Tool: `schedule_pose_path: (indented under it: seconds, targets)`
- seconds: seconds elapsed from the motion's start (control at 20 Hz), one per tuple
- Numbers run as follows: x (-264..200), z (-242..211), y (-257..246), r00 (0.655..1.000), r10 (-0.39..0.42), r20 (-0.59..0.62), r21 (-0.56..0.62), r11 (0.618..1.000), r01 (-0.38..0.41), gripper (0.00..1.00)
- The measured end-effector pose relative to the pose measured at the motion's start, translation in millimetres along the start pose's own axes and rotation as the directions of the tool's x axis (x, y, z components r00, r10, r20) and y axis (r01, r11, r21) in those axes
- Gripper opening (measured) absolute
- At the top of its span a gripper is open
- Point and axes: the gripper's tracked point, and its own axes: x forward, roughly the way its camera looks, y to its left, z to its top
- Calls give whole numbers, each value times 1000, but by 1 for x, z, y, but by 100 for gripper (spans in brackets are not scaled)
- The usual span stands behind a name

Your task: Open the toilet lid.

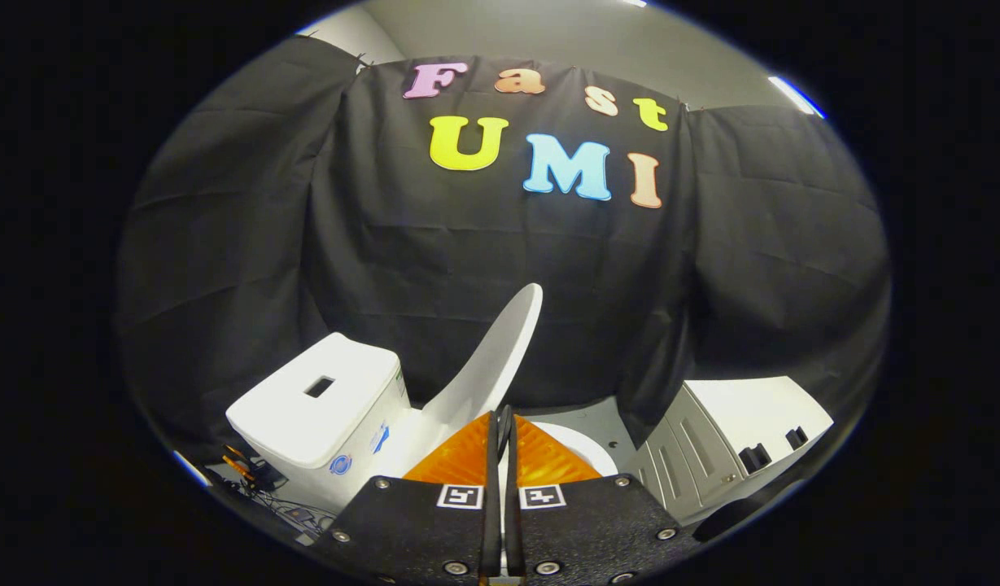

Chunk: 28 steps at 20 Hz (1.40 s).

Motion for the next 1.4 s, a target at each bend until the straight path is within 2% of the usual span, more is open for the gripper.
schedule_pose_path:
  seconds: [0.4, 0.6, 0.8, 1.05, 1.4]
  targets:
    - [-2, 22, 44, 994, 83, 66, 45, 995, -86, 2]
    - [-2, 27, 57, 993, 96, 69, 79, 992, -102, 2]
    - [-4, 32, 76, 990, 117, 79, 50, 991, -121, 2]
    - [-4, 37, 96, 981, 155, 117, 102, 981, -167, 2]
    - [-6, 42, 127, 973, 191, 127, 54, 978, -199, 2]
